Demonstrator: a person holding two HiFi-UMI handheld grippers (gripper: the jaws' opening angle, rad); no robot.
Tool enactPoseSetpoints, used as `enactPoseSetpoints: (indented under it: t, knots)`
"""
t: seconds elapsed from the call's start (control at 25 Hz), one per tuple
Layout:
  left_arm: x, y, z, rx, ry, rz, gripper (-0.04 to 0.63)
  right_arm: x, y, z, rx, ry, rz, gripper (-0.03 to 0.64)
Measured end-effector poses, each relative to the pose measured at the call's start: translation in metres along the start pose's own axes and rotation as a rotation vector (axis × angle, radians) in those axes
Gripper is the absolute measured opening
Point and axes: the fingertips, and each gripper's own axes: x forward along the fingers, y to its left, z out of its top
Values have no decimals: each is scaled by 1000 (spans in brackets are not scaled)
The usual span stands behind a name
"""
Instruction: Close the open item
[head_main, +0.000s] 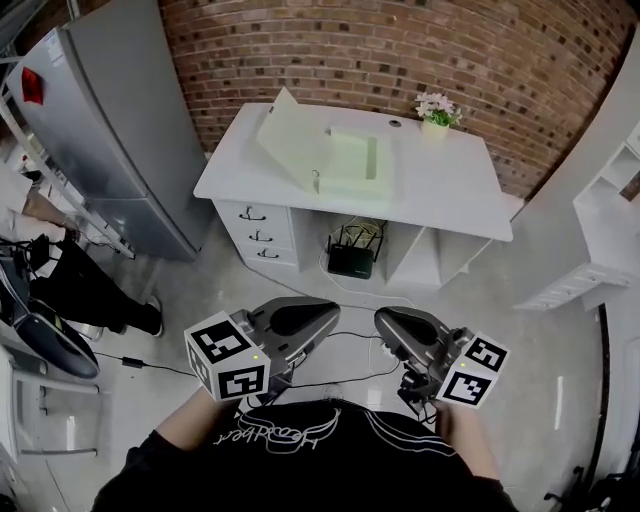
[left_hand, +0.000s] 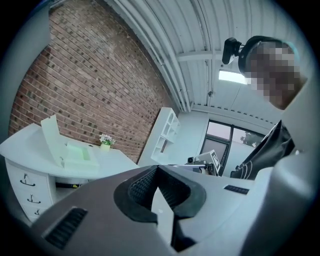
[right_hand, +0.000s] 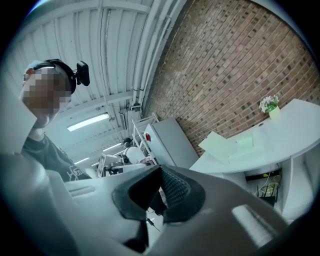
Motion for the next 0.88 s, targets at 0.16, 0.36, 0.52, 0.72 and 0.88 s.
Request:
enactPoseSetpoints:
  t: [0.16,0.36,0.52,0.72,0.88]
  knots:
    - [28,11,7,4,1,2,2,-4,-24,17,-6,-9,7,3]
    - [56,18,15,17,-12,9,2,-14,-47,34,-16,-20,18,3]
    - [69,17,18,30,-20,19,2,-24,-57,45,-33,-34,24,3]
    - [74,16,18,29,-22,31,2,-31,-61,49,-37,-48,24,3]
    - [73,19,15,14,-24,40,2,-32,-63,46,-31,-49,24,3]
